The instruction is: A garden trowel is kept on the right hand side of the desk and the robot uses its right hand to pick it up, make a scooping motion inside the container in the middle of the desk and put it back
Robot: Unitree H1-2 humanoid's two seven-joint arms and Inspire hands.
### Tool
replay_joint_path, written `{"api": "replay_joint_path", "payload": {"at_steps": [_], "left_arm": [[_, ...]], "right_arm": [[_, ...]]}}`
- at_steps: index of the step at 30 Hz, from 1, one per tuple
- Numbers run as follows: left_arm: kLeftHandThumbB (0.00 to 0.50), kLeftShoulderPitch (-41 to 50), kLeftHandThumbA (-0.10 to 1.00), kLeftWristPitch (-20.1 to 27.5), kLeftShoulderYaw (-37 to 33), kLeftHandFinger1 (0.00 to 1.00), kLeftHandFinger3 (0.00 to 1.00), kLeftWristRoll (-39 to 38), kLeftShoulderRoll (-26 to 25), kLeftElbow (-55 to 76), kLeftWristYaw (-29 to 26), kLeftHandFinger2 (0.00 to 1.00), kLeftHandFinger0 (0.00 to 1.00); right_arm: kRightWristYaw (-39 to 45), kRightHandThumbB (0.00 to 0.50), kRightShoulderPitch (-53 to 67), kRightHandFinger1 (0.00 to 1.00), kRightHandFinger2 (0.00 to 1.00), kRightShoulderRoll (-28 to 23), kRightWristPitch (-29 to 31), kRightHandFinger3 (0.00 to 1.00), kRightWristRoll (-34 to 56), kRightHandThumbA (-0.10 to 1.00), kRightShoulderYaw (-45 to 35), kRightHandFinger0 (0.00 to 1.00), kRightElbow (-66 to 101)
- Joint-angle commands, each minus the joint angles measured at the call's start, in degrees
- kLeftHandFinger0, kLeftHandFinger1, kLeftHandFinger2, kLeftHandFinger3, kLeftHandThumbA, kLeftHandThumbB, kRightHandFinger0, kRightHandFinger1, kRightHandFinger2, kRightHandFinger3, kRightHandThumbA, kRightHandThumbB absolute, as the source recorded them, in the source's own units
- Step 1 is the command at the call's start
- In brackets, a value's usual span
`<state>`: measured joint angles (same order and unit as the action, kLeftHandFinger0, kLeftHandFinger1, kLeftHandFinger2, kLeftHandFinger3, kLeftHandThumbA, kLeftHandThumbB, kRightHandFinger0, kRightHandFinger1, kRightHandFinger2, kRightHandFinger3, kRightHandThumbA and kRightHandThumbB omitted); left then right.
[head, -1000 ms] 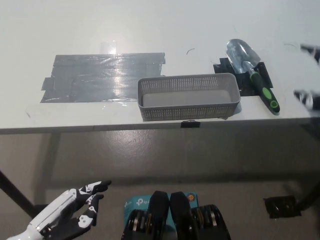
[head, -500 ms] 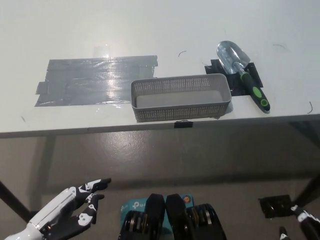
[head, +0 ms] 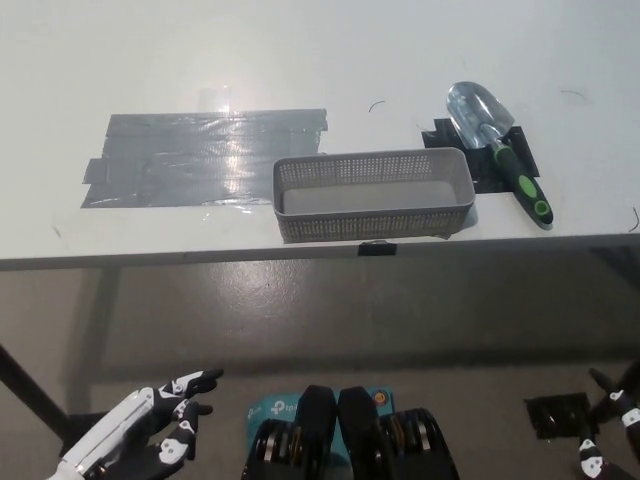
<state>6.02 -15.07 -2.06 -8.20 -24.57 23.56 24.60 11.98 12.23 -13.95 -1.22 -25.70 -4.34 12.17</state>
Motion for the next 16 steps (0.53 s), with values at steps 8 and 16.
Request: {"api": "replay_joint_path", "payload": {"at_steps": [8, 16], "left_arm": [[0.087, 0.1, 0.81, 2.9, 1.2, 1.0, 1.0, 0.4, 0.6, 0.2, -1.3, 1.0, 0.88], [0.087, 0.0, 0.81, 2.7, 1.9, 0.98, 1.0, 0.4, 0.8, 0.0, -1.6, 1.0, 0.88]], "right_arm": [[-2.2, 0.203, -1.5, 1.0, 1.0, -2.6, 3.6, 1.0, 2.9, 0.13, 0.2, 0.97, 0.6], [-2.2, 0.19, -2.7, 1.0, 1.0, -3.4, 3.2, 1.0, 1.9, 0.11, 1.0, 1.0, -0.2]]}}
